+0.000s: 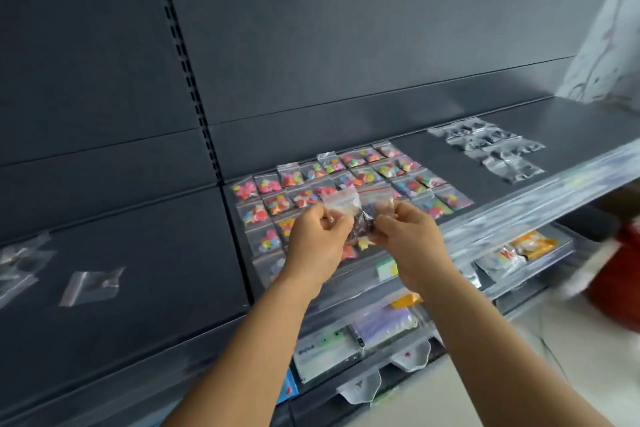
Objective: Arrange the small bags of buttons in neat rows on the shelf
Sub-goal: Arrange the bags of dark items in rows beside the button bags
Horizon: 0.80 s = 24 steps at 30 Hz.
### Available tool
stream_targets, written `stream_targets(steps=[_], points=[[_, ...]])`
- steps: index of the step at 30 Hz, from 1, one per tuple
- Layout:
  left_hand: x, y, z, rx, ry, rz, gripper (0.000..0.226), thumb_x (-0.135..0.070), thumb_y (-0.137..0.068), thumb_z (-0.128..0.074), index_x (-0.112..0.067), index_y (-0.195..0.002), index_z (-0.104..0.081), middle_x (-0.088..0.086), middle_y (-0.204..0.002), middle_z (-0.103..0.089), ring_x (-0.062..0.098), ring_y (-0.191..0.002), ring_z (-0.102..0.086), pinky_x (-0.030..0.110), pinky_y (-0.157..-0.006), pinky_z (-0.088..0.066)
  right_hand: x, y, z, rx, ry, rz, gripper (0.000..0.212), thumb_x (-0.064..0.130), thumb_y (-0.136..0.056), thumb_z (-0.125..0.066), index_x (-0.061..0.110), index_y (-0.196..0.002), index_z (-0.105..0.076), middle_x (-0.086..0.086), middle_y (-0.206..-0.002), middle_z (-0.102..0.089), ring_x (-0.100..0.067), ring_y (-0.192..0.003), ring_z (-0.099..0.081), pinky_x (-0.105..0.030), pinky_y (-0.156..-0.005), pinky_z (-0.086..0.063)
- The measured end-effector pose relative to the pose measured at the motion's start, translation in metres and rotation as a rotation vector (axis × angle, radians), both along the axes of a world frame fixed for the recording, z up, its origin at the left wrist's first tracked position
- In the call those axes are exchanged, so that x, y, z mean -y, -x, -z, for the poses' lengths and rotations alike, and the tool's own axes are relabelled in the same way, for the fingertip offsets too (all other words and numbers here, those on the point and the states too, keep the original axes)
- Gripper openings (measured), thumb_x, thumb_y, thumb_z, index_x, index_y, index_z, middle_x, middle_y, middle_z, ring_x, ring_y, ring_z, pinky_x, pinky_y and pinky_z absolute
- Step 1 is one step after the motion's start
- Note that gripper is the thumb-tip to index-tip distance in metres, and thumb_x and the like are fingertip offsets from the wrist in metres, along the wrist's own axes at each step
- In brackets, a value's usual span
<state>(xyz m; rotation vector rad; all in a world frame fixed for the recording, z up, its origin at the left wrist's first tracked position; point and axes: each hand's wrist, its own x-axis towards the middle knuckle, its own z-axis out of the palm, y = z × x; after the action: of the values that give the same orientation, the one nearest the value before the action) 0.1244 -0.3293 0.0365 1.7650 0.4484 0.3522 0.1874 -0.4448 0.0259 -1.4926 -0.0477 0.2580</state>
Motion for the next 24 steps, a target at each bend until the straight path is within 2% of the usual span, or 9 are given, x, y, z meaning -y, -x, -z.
stream_targets(steps=[5,9,13,16,19,21,24], points=[[0.084,-0.047,-0.003,-0.004,-0.028,0.073,0.01,-0.021,-0.083,-0.062,-0.012,-0.082,-0.059,0.007,-0.079,-0.067,0.024,-0.075,-0.065,0.044,-0.076,-0.056,0.084,-0.032,-0.006,0.028,-0.01,0.061,0.022,-0.008,-0.082,-0.049,0.006,-0.084,-0.066,-0.009,-0.073,-0.068,-0.023,-0.07,-0.066,-0.033,-0.072,-0.058],[0.141,-0.08,-0.003,0.017,-0.035,0.098,0.009,-0.016,-0.083,-0.061,-0.008,-0.083,-0.057,0.009,-0.078,-0.066,0.023,-0.07,-0.061,0.047,-0.075,-0.055,0.144,-0.053,-0.012,0.044,-0.037,0.054,0.015,-0.002,-0.081,-0.053,0.003,-0.085,-0.067,-0.013,-0.076,-0.069,-0.024,-0.071,-0.067,-0.034,-0.074,-0.059],[0.19,-0.107,0.0,0.015,-0.01,0.166,0.008,-0.017,-0.087,-0.062,-0.012,-0.094,-0.062,0.008,-0.089,-0.07,0.022,-0.08,-0.067,0.038,-0.074,-0.057,0.196,-0.072,-0.013,0.058,-0.052,0.081,0.008,0.004,-0.081,-0.061,0.007,-0.076,-0.067,-0.002,-0.063,-0.066,-0.016,-0.062,-0.064,-0.028,-0.066,-0.057],[0.213,-0.124,0.003,0.036,0.023,0.204,0.005,-0.015,-0.088,-0.06,-0.017,-0.089,-0.065,0.003,-0.081,-0.07,0.005,-0.063,-0.063,0.02,-0.057,-0.05,0.222,-0.086,-0.01,0.027,-0.014,0.133,0.006,0.006,-0.081,-0.062,0.004,-0.083,-0.067,-0.008,-0.072,-0.064,-0.021,-0.069,-0.061,-0.038,-0.074,-0.056],[0.237,-0.144,0.004,0.032,0.01,0.232,0.006,-0.015,-0.088,-0.061,-0.016,-0.086,-0.067,0.0,-0.074,-0.069,0.004,-0.058,-0.06,0.019,-0.056,-0.047,0.249,-0.101,-0.007,0.019,0.021,0.18,0.007,0.008,-0.084,-0.062,0.004,-0.087,-0.067,-0.008,-0.074,-0.062,-0.019,-0.066,-0.056,-0.029,-0.06,-0.049],[0.249,-0.159,0.005,0.034,-0.009,0.256,0.005,-0.016,-0.087,-0.062,-0.016,-0.085,-0.067,-0.001,-0.073,-0.069,0.001,-0.056,-0.06,0.017,-0.055,-0.047,0.264,-0.112,-0.008,0.019,0.036,0.194,0.007,0.01,-0.085,-0.062,0.005,-0.086,-0.068,-0.006,-0.074,-0.064,-0.016,-0.065,-0.056,-0.025,-0.058,-0.045],[0.264,-0.182,0.007,0.048,-0.007,0.293,0.005,-0.014,-0.086,-0.063,-0.015,-0.083,-0.067,-0.004,-0.07,-0.068,-0.003,-0.054,-0.061,0.012,-0.05,-0.045,0.282,-0.13,-0.005,0.021,0.044,0.224,0.01,0.016,-0.085,-0.063,0.008,-0.081,-0.068,-0.001,-0.068,-0.064,-0.011,-0.062,-0.056,-0.024,-0.058,-0.046]])
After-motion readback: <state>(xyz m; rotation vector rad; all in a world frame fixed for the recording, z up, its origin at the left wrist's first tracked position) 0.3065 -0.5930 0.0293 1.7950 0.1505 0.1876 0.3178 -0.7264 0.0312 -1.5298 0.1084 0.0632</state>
